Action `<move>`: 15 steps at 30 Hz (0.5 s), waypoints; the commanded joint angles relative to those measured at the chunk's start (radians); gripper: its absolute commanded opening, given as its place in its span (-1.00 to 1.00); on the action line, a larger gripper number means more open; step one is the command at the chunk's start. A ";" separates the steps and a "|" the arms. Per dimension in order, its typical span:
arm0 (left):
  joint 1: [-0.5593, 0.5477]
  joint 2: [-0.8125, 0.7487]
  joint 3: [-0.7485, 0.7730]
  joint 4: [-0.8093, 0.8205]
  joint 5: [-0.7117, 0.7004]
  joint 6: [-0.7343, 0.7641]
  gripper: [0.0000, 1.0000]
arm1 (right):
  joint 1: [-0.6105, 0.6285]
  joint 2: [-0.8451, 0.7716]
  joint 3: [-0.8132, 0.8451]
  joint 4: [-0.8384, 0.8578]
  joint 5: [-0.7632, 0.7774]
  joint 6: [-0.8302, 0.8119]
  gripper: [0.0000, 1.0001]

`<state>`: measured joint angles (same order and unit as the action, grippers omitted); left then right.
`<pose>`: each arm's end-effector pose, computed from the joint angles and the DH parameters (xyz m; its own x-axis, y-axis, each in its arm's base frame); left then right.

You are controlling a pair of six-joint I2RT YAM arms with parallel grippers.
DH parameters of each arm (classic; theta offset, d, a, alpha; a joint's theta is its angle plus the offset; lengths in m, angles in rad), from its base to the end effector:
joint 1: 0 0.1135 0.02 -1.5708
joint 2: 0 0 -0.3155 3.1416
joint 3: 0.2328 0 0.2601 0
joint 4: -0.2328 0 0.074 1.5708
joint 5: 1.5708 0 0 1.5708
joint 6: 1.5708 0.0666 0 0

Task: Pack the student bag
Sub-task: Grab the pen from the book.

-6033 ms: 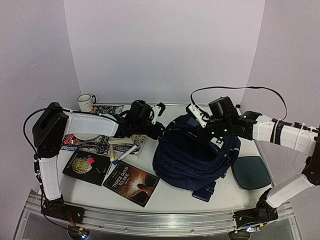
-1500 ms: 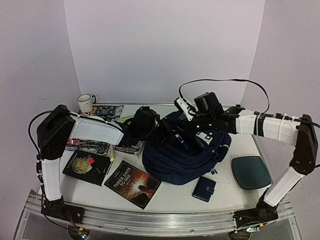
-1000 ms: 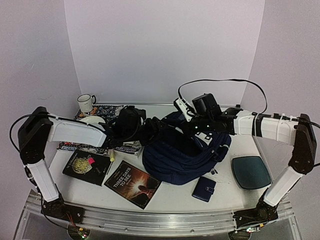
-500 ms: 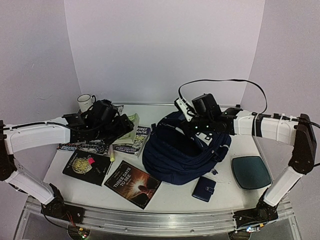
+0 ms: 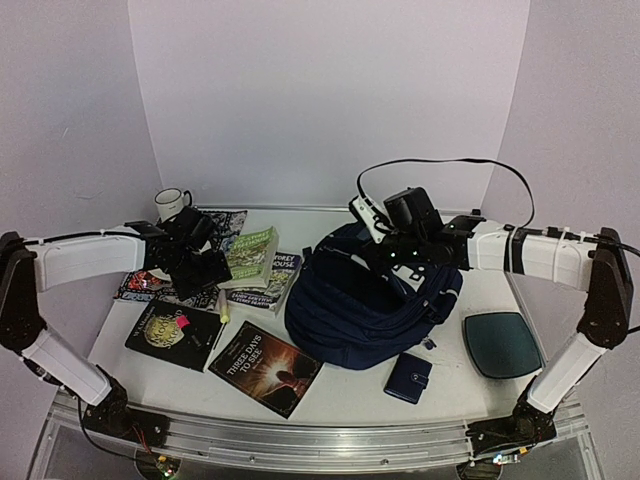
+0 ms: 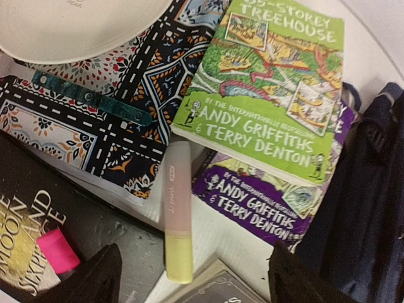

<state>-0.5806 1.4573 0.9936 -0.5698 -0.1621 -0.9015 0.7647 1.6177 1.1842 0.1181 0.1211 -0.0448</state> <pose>0.2642 -0.1605 0.2474 -0.8161 -0.3903 -0.4263 -0.2703 0.9097 -0.3154 0.3107 0.2870 0.3333 -0.1965 -0.2502 -0.9480 -0.6138 0.7854 -0.0800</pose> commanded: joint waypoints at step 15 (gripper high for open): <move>0.225 0.220 -0.007 0.165 0.438 0.235 -0.05 | -0.001 -0.067 0.007 0.017 0.036 -0.002 -1.00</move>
<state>-0.3796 1.6643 0.9924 -0.4563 0.2100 -0.7069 0.7647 1.6148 1.1839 0.1159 0.1211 -0.0448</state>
